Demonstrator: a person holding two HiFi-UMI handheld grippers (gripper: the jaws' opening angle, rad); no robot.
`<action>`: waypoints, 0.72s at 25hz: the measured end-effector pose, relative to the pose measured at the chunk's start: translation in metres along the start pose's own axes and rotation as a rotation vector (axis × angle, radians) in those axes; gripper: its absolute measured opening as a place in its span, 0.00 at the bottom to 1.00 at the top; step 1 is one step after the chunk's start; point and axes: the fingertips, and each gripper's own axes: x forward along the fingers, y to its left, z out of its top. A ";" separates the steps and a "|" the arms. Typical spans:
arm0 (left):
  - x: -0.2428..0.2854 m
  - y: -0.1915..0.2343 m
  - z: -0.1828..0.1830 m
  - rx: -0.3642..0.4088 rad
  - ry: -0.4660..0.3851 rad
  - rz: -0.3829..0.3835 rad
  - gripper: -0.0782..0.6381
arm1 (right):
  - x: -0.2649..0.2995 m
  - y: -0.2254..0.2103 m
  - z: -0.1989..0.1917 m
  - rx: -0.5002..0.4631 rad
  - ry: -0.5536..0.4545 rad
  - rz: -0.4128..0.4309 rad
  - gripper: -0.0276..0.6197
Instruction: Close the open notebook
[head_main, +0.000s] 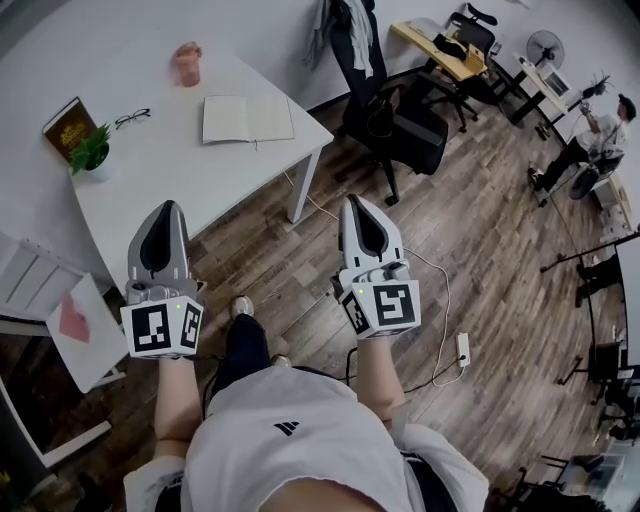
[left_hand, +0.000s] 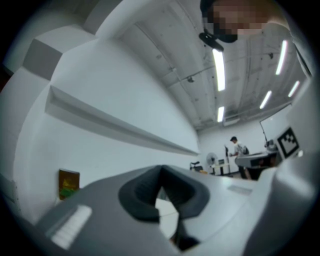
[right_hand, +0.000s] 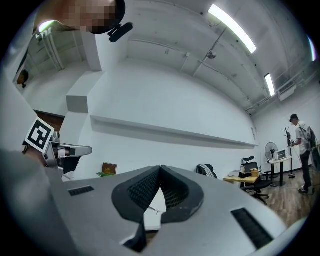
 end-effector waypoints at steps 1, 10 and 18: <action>0.008 0.004 -0.001 0.000 -0.001 -0.005 0.12 | 0.009 -0.001 -0.001 0.001 0.000 -0.003 0.03; 0.085 0.047 -0.009 -0.002 -0.003 -0.066 0.12 | 0.092 -0.003 -0.002 -0.005 -0.008 -0.037 0.03; 0.141 0.084 -0.017 -0.015 -0.014 -0.113 0.12 | 0.147 -0.001 -0.007 -0.018 -0.004 -0.085 0.03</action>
